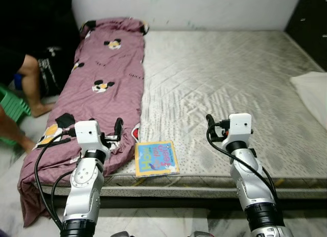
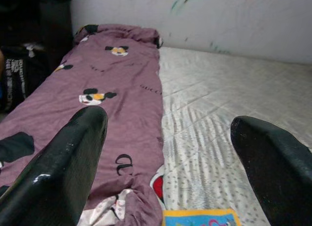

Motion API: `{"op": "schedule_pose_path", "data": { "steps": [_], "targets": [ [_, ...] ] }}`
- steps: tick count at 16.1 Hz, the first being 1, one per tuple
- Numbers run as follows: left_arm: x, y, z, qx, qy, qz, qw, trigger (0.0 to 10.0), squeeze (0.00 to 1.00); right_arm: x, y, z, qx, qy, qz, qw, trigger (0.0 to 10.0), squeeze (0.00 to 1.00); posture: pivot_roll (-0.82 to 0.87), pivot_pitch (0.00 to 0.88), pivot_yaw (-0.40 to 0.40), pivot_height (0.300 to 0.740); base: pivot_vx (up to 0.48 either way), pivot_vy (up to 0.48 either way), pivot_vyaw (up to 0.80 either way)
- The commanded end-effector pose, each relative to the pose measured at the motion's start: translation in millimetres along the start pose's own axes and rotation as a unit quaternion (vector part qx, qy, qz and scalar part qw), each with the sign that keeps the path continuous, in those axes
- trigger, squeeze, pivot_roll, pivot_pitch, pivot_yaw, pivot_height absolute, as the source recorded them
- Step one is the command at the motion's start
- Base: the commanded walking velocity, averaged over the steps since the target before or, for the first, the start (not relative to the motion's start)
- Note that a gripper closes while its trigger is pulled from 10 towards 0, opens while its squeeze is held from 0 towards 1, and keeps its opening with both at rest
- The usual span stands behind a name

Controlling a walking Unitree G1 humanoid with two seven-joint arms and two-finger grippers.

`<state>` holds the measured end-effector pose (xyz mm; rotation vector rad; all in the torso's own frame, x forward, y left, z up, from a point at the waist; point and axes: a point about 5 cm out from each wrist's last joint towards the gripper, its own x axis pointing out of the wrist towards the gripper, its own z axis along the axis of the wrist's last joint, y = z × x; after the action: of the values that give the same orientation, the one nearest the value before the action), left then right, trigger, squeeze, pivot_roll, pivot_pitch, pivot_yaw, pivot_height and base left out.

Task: Clean up the room

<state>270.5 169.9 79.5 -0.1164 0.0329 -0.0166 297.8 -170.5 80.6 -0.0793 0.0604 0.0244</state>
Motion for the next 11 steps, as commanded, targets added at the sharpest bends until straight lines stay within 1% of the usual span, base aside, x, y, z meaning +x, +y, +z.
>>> {"op": "schedule_pose_path", "data": {
  "steps": [1,7,11],
  "targets": [
    [1.1,1.4,4.2,0.004,-0.008,-0.001,1.0,10.0,0.0,1.6,0.3,2.0,-0.002,-0.003,0.001,1.0,10.0,0.0,-0.09,0.0,0.016,0.74,0.334,0.0,0.0],
    [1.2,1.3,2.2,0.006,0.001,0.0,1.0,10.0,0.0,1.4,-0.1,1.9,-0.002,-0.003,-0.001,1.0,10.0,0.0,-0.09,0.0,0.017,0.74,0.309,0.0,0.0],
    [1.8,1.5,1.3,0.002,0.005,0.0,1.0,10.0,0.0,2.1,-0.3,2.0,-0.001,-0.003,-0.003,1.0,10.0,0.0,-0.09,0.0,0.02,0.74,0.0,0.0,0.0]
  ]
}}
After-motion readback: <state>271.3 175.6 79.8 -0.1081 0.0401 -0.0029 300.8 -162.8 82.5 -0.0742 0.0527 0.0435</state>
